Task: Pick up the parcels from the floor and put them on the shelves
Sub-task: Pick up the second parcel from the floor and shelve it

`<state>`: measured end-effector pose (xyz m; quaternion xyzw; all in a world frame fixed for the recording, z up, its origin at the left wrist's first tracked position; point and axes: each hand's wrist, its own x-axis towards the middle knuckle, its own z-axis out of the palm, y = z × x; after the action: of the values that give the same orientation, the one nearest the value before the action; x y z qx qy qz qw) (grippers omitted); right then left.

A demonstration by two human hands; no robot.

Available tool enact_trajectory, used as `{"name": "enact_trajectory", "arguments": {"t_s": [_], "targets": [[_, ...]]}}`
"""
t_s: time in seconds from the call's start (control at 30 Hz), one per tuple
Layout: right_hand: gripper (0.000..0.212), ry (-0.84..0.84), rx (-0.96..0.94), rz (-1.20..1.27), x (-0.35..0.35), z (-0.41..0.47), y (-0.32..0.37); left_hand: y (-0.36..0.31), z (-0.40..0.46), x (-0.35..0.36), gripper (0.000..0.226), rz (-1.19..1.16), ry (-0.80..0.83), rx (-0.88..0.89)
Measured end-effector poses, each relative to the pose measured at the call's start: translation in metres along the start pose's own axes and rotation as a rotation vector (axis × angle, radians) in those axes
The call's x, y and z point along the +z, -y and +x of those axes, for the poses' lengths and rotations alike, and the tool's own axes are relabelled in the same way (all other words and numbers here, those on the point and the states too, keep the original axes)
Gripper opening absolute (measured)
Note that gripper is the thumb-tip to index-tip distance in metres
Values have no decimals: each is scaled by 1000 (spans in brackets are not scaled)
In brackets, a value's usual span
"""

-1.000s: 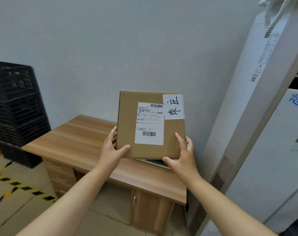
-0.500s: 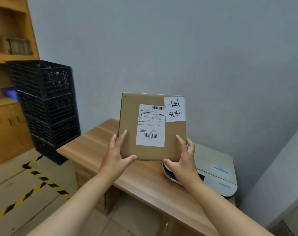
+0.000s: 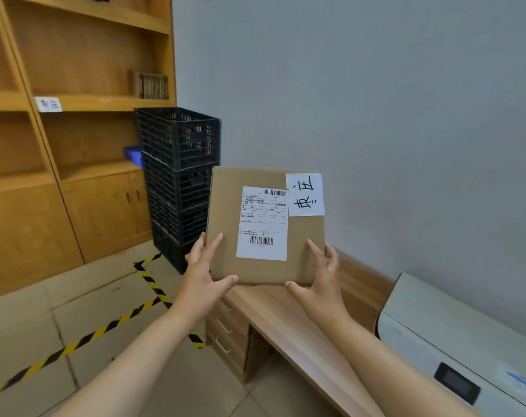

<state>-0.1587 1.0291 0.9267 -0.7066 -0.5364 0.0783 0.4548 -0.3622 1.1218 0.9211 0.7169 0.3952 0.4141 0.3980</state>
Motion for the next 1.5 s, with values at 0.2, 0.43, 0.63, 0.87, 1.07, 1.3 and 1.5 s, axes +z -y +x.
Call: {"name": "enact_trajectory", "arguments": {"t_s": [0.2, 0.43, 0.63, 0.87, 1.07, 1.3, 1.5], "targets": [[87, 116, -60, 102, 60, 52, 8, 28, 28, -38, 83, 53, -126, -57], [84, 230, -139, 201, 114, 143, 13, 49, 92, -65, 84, 138, -265, -114], [84, 318, -190, 249, 152, 218, 13, 60, 148, -77, 83, 168, -361, -147], [83, 439, -235, 302, 208, 276, 20, 88, 189, -102, 86, 207, -449, -191], [82, 487, -264, 301, 273, 305, 47, 123, 216, -151, 87, 240, -489, -225], [83, 474, -255, 306, 368, 335, 102, 176, 257, -242, 85, 241, -503, -216], [84, 489, -234, 340, 458, 358, 168, 220, 291, -341, 84, 259, -516, -218]]}}
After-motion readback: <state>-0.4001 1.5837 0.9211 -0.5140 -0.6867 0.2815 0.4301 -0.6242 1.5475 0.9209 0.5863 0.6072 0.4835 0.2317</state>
